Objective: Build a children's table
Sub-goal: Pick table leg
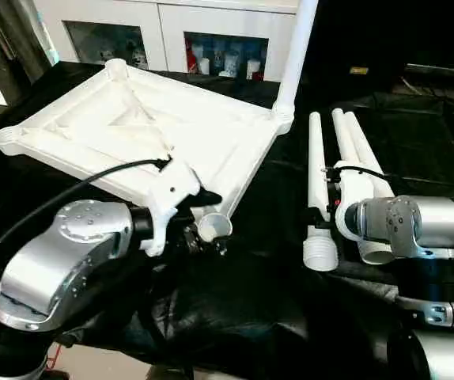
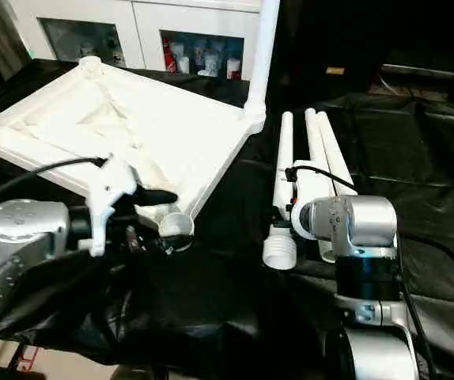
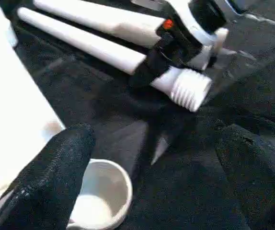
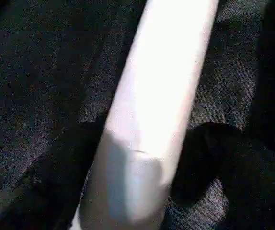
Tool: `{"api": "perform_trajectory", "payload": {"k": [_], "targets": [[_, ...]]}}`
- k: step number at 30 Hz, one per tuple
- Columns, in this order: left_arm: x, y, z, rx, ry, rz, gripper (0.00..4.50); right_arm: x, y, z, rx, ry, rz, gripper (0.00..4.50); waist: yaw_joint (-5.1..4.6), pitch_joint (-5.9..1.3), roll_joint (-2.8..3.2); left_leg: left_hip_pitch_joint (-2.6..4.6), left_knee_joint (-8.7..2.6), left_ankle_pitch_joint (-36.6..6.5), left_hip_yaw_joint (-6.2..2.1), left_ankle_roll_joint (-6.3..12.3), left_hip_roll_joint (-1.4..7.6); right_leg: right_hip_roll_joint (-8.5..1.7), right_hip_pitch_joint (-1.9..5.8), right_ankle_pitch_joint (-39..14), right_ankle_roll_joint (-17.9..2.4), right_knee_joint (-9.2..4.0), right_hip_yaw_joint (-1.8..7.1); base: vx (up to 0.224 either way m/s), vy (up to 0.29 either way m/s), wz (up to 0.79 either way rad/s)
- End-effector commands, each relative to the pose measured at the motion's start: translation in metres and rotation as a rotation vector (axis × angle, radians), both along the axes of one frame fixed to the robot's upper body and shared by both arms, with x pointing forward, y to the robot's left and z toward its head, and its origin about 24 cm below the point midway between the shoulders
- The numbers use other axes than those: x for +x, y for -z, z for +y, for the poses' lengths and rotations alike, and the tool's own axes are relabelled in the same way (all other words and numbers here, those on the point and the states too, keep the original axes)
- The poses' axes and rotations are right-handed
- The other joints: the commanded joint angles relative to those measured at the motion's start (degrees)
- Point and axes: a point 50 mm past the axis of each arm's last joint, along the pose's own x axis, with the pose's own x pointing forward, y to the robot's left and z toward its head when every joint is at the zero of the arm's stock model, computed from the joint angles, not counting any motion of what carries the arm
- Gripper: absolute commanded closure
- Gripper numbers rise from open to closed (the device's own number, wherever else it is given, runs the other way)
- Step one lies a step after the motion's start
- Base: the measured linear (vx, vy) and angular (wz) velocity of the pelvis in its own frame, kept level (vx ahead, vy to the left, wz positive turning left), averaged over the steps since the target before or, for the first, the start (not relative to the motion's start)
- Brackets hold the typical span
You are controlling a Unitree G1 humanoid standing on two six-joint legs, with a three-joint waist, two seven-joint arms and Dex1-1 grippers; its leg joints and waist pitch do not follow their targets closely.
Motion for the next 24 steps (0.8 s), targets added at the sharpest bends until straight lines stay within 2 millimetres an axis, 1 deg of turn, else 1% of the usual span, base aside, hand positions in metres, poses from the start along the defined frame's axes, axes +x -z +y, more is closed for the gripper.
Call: {"api": "perform_trajectory", "payload": {"k": [1,2,3,4,5,7,8,9,10,12,14,16,17,18,20,21,23,24], "targets": [[0.002,-0.004,-0.001,0.013,0.018,-0.021,0.00,0.000,0.005,0.000,0.002,-0.005,0.033,0.87,0.16,-4.78,0.09,1.58,-3.37,-11.40,-0.46,-4.81,1.28,-3.35,2.64,-12.26,-6.96,-4.31,2.86,0.000,0.000,0.00],[0.002,-0.005,-0.001,0.014,0.023,-0.023,0.00,0.000,0.005,-0.001,0.006,-0.001,0.036,0.95,0.20,-4.79,0.09,1.61,-3.37,-11.62,-0.45,-4.88,1.31,-3.37,2.63,-12.55,-6.84,-4.37,2.88,0.000,0.000,0.00],[0.002,-0.005,-0.002,0.017,0.033,-0.025,0.00,0.001,0.006,-0.002,0.010,0.005,0.040,1.07,0.24,-5.06,-0.25,1.56,-3.32,-11.09,-0.49,-4.84,1.31,-3.41,2.81,-12.41,-6.78,-4.22,2.84,0.000,0.000,0.00],[0.003,-0.006,-0.002,0.019,0.039,-0.026,0.00,0.002,0.007,-0.002,0.014,0.009,0.043,1.07,0.19,-5.14,-0.32,1.54,-3.28,-11.06,-0.44,-4.83,1.26,-3.38,2.80,-12.77,-6.75,-4.27,2.82,0.000,0.000,0.00],[0.003,-0.006,-0.002,0.020,0.049,-0.025,0.00,0.002,0.008,-0.003,0.017,0.015,0.047,1.25,0.24,-5.08,-0.24,1.58,-3.29,-11.23,-0.44,-4.87,1.26,-3.41,2.71,-13.15,-6.68,-4.30,2.83,0.000,0.000,0.00],[0.003,-0.006,-0.003,0.024,0.065,-0.026,0.00,0.003,0.010,-0.005,0.017,0.021,0.052,1.38,0.28,-5.34,-0.33,1.72,-3.25,-11.41,-0.45,-5.05,1.31,-3.39,2.69,-13.36,-6.52,-4.25,2.82,0.000,0.000,0.00],[0.003,-0.006,-0.003,0.025,0.067,-0.025,0.00,0.003,0.010,-0.005,0.017,0.021,0.052,1.46,0.23,-5.30,-0.28,1.73,-3.29,-11.62,-0.46,-5.16,1.32,-3.36,2.63,-13.41,-6.53,-4.23,2.81,0.000,0.000,0.00],[0.003,-0.006,-0.003,0.026,0.071,-0.024,0.00,0.003,0.011,-0.006,0.016,0.023,0.053,1.46,0.29,-5.44,-0.30,1.80,-3.26,-11.63,-0.48,-5.30,1.36,-3.32,2.68,-12.93,-6.54,-4.16,2.80,0.000,0.000,0.00],[0.003,-0.006,-0.003,0.031,0.076,-0.026,0.00,0.003,0.011,-0.006,0.016,0.025,0.055,1.56,0.30,-5.55,-0.38,1.81,-3.23,-11.50,-0.44,-5.27,1.36,-3.28,2.72,-12.48,-6.66,-4.13,2.80,0.000,0.000,0.00],[0.004,-0.006,-0.002,0.035,0.077,-0.027,0.00,0.004,0.011,-0.007,0.018,0.030,0.055,1.81,0.39,-5.59,-0.38,1.73,-3.18,-11.34,-0.41,-5.37,1.32,-3.24,2.73,-11.28,-7.01,-4.02,2.80,0.000,0.000,0.00],[0.005,-0.006,-0.002,0.037,0.074,-0.030,0.00,0.005,0.011,-0.009,0.022,0.044,0.050,1.88,0.49,-5.71,-0.38,1.77,-3.13,-11.49,-0.41,-5.42,1.30,-3.30,2.81,-11.35,-7.14,-3.99,2.79,0.000,0.000,0.00],[0.011,-0.007,-0.001,0.021,0.038,-0.048,0.00,0.007,0.009,-0.012,0.046,0.081,0.031,2.11,0.53,-5.75,-0.29,1.73,-3.06,-11.55,-0.36,-5.42,1.19,-3.27,2.78,-11.56,-7.19,-4.04,2.84,0.000,0.000,0.00],[0.017,-0.008,-0.001,0.002,0.007,-0.063,0.00,0.008,0.007,-0.013,0.068,0.106,0.016,2.19,0.63,-5.78,-0.41,1.78,-3.04,-11.57,-0.34,-5.44,1.15,-3.26,2.81,-11.88,-7.03,-4.09,2.86,0.000,0.000,0.00],[0.018,-0.008,-0.001,-0.002,0.002,-0.064,0.00,0.009,0.006,-0.013,0.072,0.110,0.013,2.24,0.73,-5.87,-0.27,1.82,-3.08,-12.00,-0.47,-5.62,1.23,-3.32,2.87,-11.78,-7.00,-4.10,2.77,0.000,0.000,0.00],[0.026,-0.011,-0.002,-0.038,-0.045,-0.083,0.00,0.009,0.003,-0.014,0.100,0.124,-0.003,2.41,0.72,-5.87,0.01,1.72,-3.06,-11.92,-0.51,-5.66,1.20,-3.28,2.90,-11.15,-7.11,-3.95,2.76,0.000,0.000,0.00],[0.029,-0.012,-0.003,-0.056,-0.063,-0.088,0.00,0.009,0.002,-0.015,0.111,0.131,-0.009,2.51,0.77,-5.99,-0.14,1.77,-3.01,-11.79,-0.50,-5.60,1.19,-3.27,2.96,-10.55,-7.12,-4.00,2.75,0.000,0.000,0.00],[0.034,-0.016,-0.005,-0.102,-0.092,-0.095,0.00,0.009,-0.001,-0.016,0.137,0.150,-0.034,2.61,0.89,-6.14,0.06,1.73,-2.92,-11.30,-0.54,-5.47,1.17,-3.32,3.06,-9.33,-7.49,-3.84,2.69,0.000,0.000,0.00],[0.039,-0.020,-0.006,-0.144,-0.118,-0.102,0.00,0.010,-0.005,-0.019,0.171,0.176,-0.068,2.64,0.94,-6.16,-0.10,1.61,-2.90,-10.80,-0.56,-5.31,1.15,-3.29,3.15,-8.59,-7.64,-3.80,2.66,0.000,0.000,0.00]]}}
